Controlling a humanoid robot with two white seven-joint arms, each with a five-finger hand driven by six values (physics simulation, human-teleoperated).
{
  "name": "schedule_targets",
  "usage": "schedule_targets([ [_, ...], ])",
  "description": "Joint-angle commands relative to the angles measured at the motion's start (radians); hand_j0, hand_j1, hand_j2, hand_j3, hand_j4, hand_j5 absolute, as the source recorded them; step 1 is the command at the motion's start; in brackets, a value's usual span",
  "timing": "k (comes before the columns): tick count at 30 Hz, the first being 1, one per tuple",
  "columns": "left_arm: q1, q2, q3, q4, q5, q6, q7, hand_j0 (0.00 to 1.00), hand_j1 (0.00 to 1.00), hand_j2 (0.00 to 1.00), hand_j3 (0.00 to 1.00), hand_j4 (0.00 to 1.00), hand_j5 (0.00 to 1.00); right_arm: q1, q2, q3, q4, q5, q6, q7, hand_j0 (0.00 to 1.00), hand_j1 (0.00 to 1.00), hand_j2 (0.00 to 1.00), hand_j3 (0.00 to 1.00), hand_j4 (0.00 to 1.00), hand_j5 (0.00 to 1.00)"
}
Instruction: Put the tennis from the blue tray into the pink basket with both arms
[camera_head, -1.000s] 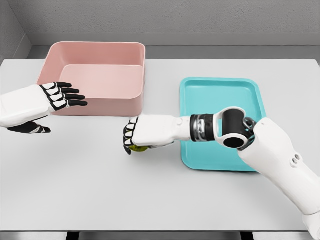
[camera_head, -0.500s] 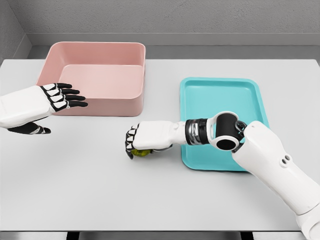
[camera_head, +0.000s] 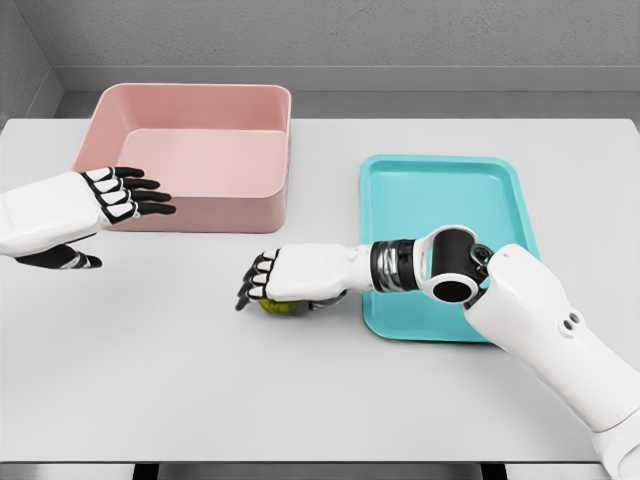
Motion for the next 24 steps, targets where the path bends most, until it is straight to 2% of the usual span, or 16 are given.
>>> schedule_targets([
  [1, 0.000, 0.001, 0.000, 0.001, 0.006, 0.001, 0.001, 1.00, 1.00, 1.00, 1.00, 1.00, 1.00, 0.000, -0.002, -0.008, -0.002, -0.008, 0.003, 0.000, 1.00, 1.00, 1.00, 1.00, 1.00, 1.00],
  [3, -0.002, 0.009, 0.000, 0.001, 0.006, 0.001, 0.001, 1.00, 1.00, 1.00, 1.00, 1.00, 1.00, -0.002, -0.002, -0.015, -0.014, -0.011, 0.003, 0.000, 1.00, 1.00, 1.00, 1.00, 1.00, 1.00],
  [8, -0.003, 0.011, 0.000, 0.001, 0.006, 0.001, 0.001, 1.00, 1.00, 1.00, 1.00, 1.00, 1.00, 0.002, -0.013, -0.086, -0.111, -0.011, 0.003, 0.000, 1.00, 1.00, 1.00, 1.00, 1.00, 1.00],
  [13, 0.002, 0.003, -0.004, 0.001, -0.001, 0.001, -0.001, 1.00, 1.00, 1.00, 1.00, 1.00, 1.00, 0.029, -0.114, -0.198, -0.229, -0.014, 0.003, 0.000, 1.00, 1.00, 1.00, 1.00, 1.00, 1.00],
  [15, 0.002, 0.000, -0.004, -0.001, -0.003, 0.001, -0.006, 1.00, 1.00, 1.00, 1.00, 1.00, 1.00, 0.049, -0.144, -0.262, -0.270, -0.025, 0.003, 0.000, 1.00, 1.00, 1.00, 1.00, 1.00, 1.00],
  [18, 0.002, -0.006, -0.006, 0.001, -0.020, 0.001, -0.006, 1.00, 1.00, 1.00, 1.00, 1.00, 1.00, 0.090, -0.147, -0.388, -0.270, -0.058, 0.003, 0.000, 1.00, 1.00, 1.00, 1.00, 1.00, 1.00],
  [22, 0.002, -0.083, -0.006, 0.001, -0.125, 0.001, -0.009, 1.00, 1.00, 1.00, 1.00, 1.00, 1.00, 0.227, -0.188, -0.630, -0.269, -0.267, 0.003, 0.000, 1.00, 1.00, 1.00, 1.00, 1.00, 1.00],
  [24, 0.003, -0.138, -0.006, 0.001, -0.164, 0.001, -0.044, 1.00, 1.00, 1.00, 1.00, 1.00, 1.00, 0.284, -0.208, -0.715, -0.269, -0.327, 0.003, 0.000, 1.00, 1.00, 1.00, 1.00, 1.00, 1.00],
])
